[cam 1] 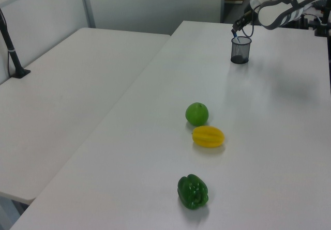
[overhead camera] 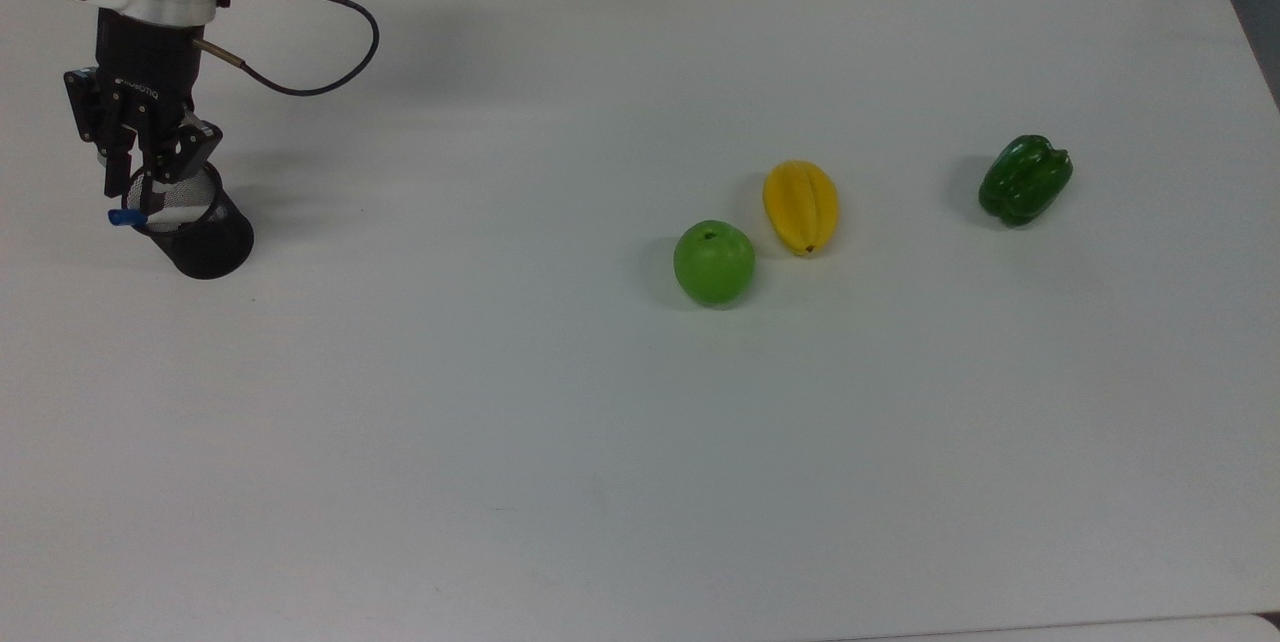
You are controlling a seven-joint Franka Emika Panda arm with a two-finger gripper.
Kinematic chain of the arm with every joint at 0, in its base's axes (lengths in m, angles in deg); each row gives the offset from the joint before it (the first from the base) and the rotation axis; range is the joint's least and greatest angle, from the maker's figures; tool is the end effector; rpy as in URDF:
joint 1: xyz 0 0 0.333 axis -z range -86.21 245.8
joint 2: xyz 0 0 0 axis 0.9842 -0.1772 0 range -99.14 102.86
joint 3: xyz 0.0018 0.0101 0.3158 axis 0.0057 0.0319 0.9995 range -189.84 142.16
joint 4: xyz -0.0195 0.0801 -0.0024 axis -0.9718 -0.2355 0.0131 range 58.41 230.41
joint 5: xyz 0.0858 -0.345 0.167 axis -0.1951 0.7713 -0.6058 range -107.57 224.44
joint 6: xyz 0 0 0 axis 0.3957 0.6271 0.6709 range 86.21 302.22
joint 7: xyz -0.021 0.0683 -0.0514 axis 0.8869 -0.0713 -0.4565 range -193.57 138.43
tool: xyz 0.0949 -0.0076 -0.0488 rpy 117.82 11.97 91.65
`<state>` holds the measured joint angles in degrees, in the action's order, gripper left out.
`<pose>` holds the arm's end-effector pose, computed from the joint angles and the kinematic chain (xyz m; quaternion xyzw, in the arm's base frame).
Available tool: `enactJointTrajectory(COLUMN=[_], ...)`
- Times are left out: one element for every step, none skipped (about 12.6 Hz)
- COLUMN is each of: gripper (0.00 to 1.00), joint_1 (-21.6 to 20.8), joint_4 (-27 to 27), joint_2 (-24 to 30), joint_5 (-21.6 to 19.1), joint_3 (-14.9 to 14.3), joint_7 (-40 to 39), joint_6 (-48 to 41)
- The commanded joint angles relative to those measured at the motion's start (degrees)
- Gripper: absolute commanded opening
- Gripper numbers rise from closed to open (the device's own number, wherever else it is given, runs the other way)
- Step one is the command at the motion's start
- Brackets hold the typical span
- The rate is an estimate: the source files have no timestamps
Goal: Place marker
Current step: 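Lower the marker upright into the mesh cup, then open the gripper and raise it away from the cup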
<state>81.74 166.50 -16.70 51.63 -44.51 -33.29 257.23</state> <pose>0.6119 -0.2425 0.4049 0.9234 -0.1611 0.3325 0.1044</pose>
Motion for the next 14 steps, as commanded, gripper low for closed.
enactJointTrajectory(gripper=[0.59, 0.76, 0.87, 0.90, 0.97, 1.00, 1.00, 1.00, 1.00, 1.00, 1.00, 1.00, 1.00, 1.00], joint_1=[-0.8, -0.9, -0.9, -1.0, -1.1, -1.1, -1.2, -1.2, -1.4, -1.6, -1.7, -2.0, -2.6, -2.9], joint_4=[1.7, 1.6, 1.1, 0.4, -0.5, -1.3, -2.1, -2.7, -3.9, -5.3, -7.4, -9.9, -12.1, -13.9], joint_2=[1.7, 2.4, 3.0, 4.2, 5.5, 6.9, 8.8, 10.4, 12.1, 13.2, 13.9, 14.2, 14.3, 14.8], joint_5=[-1.2, -1.2, -1.2, -1.1, -1.1, -1.1, -1.0, -1.0, -1.0, -1.0, -1.0, -1.0, -1.0, -1.1], joint_3=[-0.1, -0.1, 0.0, 0.1, 0.1, 0.0, 0.1, 0.1, 0.1, 0.1, 0.2, 0.3, 0.4, 0.6], joint_7=[0.4, 1.0, 1.5, 1.4, 1.3, 1.4, 1.3, 1.5, 1.7, 1.7, 1.7, 1.8, 1.9, 2.0], joint_6=[1.2, 0.9, -2.1, -5.8, -9.7, -13.7, -18.6, -21.3, -26.0, -30.7, -35.9, -41.5, -46.9, -51.5])
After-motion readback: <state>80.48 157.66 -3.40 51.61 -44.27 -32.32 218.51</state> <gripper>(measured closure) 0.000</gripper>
